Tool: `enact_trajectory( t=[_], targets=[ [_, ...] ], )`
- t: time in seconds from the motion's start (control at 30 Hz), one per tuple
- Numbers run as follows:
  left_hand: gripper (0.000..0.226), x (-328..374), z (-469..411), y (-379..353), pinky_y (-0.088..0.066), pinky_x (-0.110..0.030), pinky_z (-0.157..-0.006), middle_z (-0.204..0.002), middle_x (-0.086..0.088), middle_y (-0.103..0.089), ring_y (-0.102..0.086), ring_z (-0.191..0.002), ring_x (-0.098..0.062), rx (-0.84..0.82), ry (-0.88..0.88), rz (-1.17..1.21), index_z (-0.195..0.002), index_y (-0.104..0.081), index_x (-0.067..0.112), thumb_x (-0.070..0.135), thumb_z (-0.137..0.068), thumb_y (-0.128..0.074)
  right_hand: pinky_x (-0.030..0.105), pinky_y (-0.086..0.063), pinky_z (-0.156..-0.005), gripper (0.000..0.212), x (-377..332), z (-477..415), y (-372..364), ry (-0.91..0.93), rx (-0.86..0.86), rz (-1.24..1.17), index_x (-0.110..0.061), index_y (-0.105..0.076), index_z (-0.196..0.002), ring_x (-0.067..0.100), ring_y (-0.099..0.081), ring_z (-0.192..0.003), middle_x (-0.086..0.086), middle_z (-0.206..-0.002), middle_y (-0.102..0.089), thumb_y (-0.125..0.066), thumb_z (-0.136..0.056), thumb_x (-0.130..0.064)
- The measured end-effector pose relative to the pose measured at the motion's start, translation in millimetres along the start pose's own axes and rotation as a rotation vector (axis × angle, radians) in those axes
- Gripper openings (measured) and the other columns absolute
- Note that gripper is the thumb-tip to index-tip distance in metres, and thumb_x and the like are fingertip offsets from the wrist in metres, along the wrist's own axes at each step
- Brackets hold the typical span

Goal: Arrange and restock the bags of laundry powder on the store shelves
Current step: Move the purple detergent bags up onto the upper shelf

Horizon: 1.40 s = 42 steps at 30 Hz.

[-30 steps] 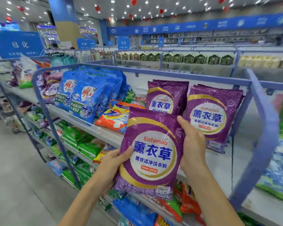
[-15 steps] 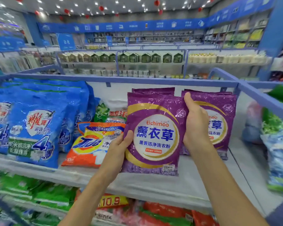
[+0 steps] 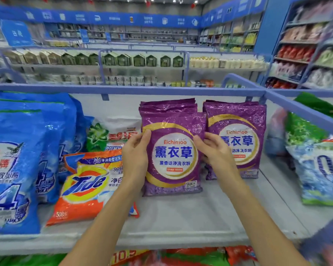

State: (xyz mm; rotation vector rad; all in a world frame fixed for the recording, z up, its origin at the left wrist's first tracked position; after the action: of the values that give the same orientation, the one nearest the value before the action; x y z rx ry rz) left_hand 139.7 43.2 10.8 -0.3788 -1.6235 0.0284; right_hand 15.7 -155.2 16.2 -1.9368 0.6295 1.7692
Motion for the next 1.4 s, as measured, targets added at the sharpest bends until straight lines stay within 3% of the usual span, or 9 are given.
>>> enact_trajectory(
  t=[0.13, 0.27, 0.43, 0.53, 0.63, 0.9, 1.07, 1.23, 1.4],
  targets=[
    [0.02, 15.6, -18.3, -3.5, -0.06, -0.05, -0.087, -0.095, -0.009, -0.078, -0.075, -0.092, -0.031, 0.0, -0.009, 0.022, -0.09, -0.075, 0.021, 0.032, -0.1, -0.063, 0.017, -0.057, -0.08, 0.06, 47.8, 28.1, -8.3, -0.017, -0.124, 0.292, -0.035, -0.057, -0.112, -0.001, -0.069, -0.102, -0.012, -0.115, -0.072, -0.094, -0.07, -0.015],
    [0.021, 18.5, -25.9, -2.0, -0.059, -0.055, -0.088, -0.101, -0.015, -0.077, -0.073, -0.096, -0.037, 0.02, 0.011, 0.028, -0.099, -0.073, 0.015, 0.033, -0.1, -0.062, 0.01, -0.053, -0.078, 0.06, 53.3, 27.3, -9.1, 0.01, -0.115, 0.431, -0.036, -0.055, -0.11, -0.002, -0.066, -0.104, -0.017, -0.11, -0.07, -0.094, -0.07, -0.017],
    [0.029, 20.0, -12.2, -0.8, -0.063, -0.041, -0.078, -0.106, -0.003, -0.078, -0.077, -0.092, -0.022, -0.031, 0.018, -0.013, -0.118, -0.067, 0.02, 0.038, -0.095, -0.067, 0.012, -0.052, -0.076, 0.053, 54.5, 33.3, -3.3, 0.034, -0.082, 0.453, -0.033, -0.06, -0.113, -0.006, -0.067, -0.095, -0.017, -0.105, -0.073, -0.092, -0.073, -0.023],
    [0.056, -0.1, 15.4, 3.9, -0.061, -0.027, -0.065, -0.107, 0.006, -0.074, -0.076, -0.084, -0.01, -0.21, 0.145, -0.283, -0.122, -0.054, 0.025, 0.026, -0.076, -0.087, 0.022, -0.055, -0.087, 0.059, 63.8, 41.1, -3.4, 0.018, -0.123, 0.562, -0.035, -0.057, -0.119, -0.005, -0.067, -0.1, -0.02, -0.111, -0.071, -0.093, -0.072, -0.029],
    [0.086, -27.2, 37.0, 13.5, -0.058, -0.031, -0.082, -0.11, 0.013, -0.067, -0.068, -0.097, -0.01, -0.35, 0.194, -0.715, -0.121, -0.046, 0.03, 0.02, -0.054, -0.099, 0.019, -0.054, -0.081, 0.057, 61.6, 40.9, -5.1, 0.065, -0.11, 0.664, -0.027, -0.057, -0.116, 0.004, -0.067, -0.1, -0.016, -0.11, -0.07, -0.092, -0.071, -0.023],
    [0.068, -28.0, 33.8, 4.8, -0.035, -0.005, -0.056, -0.09, 0.026, -0.049, -0.051, -0.083, -0.002, -0.227, -0.039, -0.884, -0.128, -0.051, 0.02, -0.001, -0.072, -0.083, 0.005, -0.043, -0.063, 0.054, 57.4, 26.2, -10.6, 0.064, -0.112, 0.732, -0.018, -0.052, -0.106, 0.001, -0.056, -0.084, -0.011, -0.101, -0.064, -0.092, -0.07, -0.017],
    [0.067, -31.8, 36.4, 7.5, -0.035, -0.006, -0.063, -0.11, 0.01, -0.062, -0.059, -0.1, -0.013, -0.23, -0.052, -0.891, -0.131, -0.05, 0.018, 0.004, -0.074, -0.084, 0.006, -0.043, -0.063, 0.055, 58.3, 27.7, -8.6, 0.064, -0.097, 0.744, -0.019, -0.053, -0.107, 0.006, -0.059, -0.088, -0.009, -0.104, -0.066, -0.093, -0.069, -0.018],
    [0.063, -35.9, 47.1, 7.6, -0.037, -0.006, -0.062, -0.119, 0.006, -0.064, -0.059, -0.1, -0.011, -0.23, -0.086, -0.905, -0.135, -0.048, 0.019, 0.007, -0.081, -0.079, 0.027, -0.052, -0.079, 0.054, 55.8, 36.7, -8.2, 0.082, -0.063, 0.798, -0.019, -0.059, -0.117, 0.013, -0.065, -0.098, -0.006, -0.109, -0.07, -0.09, -0.074, -0.029],
    [0.068, -29.3, 63.0, 10.1, -0.041, -0.023, -0.081, -0.128, 0.0, -0.068, -0.064, -0.116, -0.024, -0.248, -0.156, -0.93, -0.146, -0.043, 0.017, 0.015, -0.087, -0.075, 0.03, -0.046, -0.073, 0.041, 47.9, 50.7, -11.2, 0.127, -0.035, 0.831, -0.02, -0.06, -0.119, 0.018, -0.065, -0.099, -0.002, -0.109, -0.072, -0.079, -0.084, -0.029]
  ],
)
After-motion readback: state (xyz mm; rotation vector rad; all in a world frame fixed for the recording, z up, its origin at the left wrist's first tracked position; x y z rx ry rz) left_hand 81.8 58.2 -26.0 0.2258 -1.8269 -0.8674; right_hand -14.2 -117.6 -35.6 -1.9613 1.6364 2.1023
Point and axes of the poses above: each hand's wrist, its own z-axis away from the middle knuckle, its own y-axis out of the back of the hand, x = y × z, the point moved 9 cm from there along -z, towards the middle knuckle
